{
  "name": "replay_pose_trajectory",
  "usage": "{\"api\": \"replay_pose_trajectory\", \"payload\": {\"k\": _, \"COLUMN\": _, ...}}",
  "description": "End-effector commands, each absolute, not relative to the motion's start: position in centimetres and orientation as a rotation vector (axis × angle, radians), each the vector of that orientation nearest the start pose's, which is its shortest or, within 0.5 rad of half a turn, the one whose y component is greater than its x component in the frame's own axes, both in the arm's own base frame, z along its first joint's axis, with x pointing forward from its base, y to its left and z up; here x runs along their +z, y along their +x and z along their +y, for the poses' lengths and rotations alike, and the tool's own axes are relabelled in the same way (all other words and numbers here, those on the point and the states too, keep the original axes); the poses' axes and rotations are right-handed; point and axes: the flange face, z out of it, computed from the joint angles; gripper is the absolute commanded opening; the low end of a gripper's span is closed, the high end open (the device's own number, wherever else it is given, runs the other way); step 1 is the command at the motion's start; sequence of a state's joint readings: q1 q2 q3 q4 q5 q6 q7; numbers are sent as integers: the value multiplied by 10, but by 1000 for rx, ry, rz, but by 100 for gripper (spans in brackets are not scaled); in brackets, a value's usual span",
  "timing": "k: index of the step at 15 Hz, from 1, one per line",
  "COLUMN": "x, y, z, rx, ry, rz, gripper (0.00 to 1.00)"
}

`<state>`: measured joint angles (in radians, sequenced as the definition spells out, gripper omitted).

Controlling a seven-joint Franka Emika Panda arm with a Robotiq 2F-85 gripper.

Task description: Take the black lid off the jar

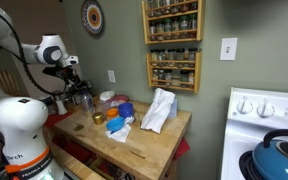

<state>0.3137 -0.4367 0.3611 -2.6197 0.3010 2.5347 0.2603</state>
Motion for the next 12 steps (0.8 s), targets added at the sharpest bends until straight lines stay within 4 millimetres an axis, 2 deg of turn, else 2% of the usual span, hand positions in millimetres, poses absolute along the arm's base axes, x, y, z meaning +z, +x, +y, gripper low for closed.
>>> {"api": "replay_pose_trajectory", "payload": {"k": 1, "x": 414, "y": 338, "z": 263, "rx": -414, "ry": -2901, "rz": -281, "gripper": 100}}
{"api": "replay_pose_trajectory", "payload": {"k": 4, "x": 408, "y": 343, "z": 263, "rx": -407, "ry": -2907, "rz": -284, "gripper": 100}}
{"api": "replay_pose_trajectory", "payload": {"k": 5, "x": 400, "y": 349, "z": 256, "rx": -448, "ry": -2937, "rz": -211, "gripper": 100}}
{"api": "replay_pose_trajectory", "payload": {"k": 7, "x": 394, "y": 356, "z": 250, "rx": -471, "ry": -2945, "rz": -174, "gripper": 100}}
{"api": "replay_pose_trajectory", "payload": {"k": 12, "x": 378, "y": 370, "z": 244, "rx": -497, "ry": -2942, "rz": -145, "gripper": 100}}
